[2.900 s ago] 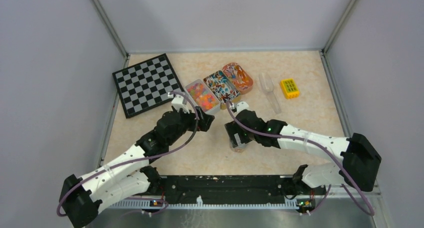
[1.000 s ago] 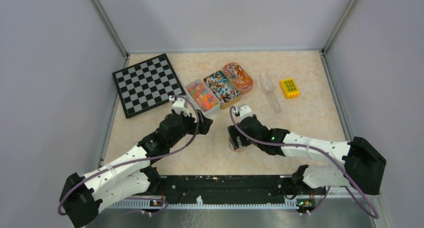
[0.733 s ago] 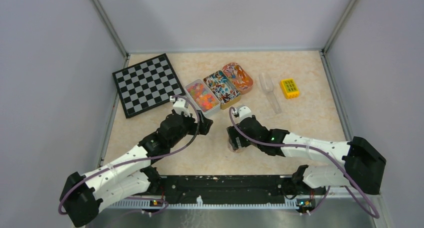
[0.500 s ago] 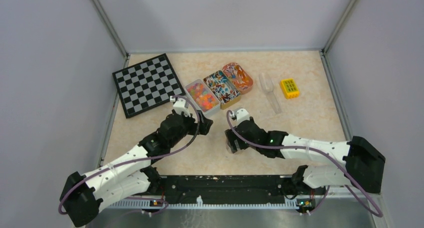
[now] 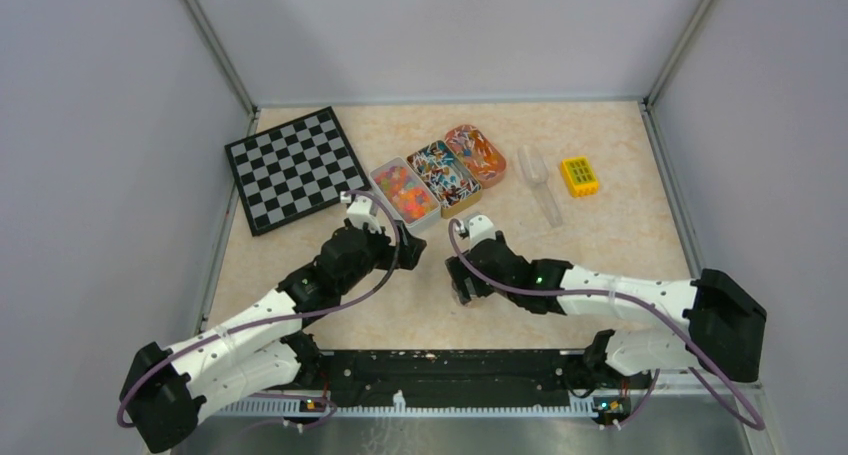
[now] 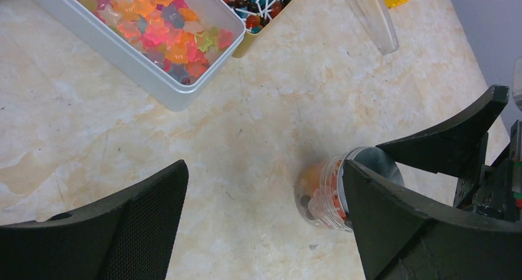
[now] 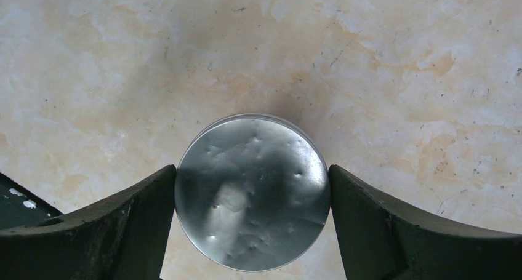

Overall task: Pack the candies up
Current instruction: Close the bottle lid on the packing bottle.

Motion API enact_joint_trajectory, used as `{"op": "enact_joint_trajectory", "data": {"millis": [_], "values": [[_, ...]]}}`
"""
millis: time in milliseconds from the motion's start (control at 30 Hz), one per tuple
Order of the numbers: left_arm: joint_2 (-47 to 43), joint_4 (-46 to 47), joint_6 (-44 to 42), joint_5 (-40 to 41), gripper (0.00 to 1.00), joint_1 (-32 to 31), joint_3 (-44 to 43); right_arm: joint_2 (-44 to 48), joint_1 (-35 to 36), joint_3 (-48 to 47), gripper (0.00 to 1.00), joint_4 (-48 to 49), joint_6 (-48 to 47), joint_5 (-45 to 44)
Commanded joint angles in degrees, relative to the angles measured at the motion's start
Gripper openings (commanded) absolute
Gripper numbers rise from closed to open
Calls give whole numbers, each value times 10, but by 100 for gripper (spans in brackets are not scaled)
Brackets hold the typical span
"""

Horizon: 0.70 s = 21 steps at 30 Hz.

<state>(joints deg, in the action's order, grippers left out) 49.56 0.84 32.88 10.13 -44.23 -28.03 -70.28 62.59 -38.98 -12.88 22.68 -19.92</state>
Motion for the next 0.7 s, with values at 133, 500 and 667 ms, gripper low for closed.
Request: {"op": "enact_joint_trajectory", "data": {"millis": [133,500,667], "values": [[-1,22,-2,0,99,2,-3,-29,8,-31,83,3,4,-6],[0,23,-2,-1,99,2,-1,-28,14,-40,91,-10,19,-3],[0,27,-4,-8,99,2,2,-12,14,-37,91,-21,29,-14]]}}
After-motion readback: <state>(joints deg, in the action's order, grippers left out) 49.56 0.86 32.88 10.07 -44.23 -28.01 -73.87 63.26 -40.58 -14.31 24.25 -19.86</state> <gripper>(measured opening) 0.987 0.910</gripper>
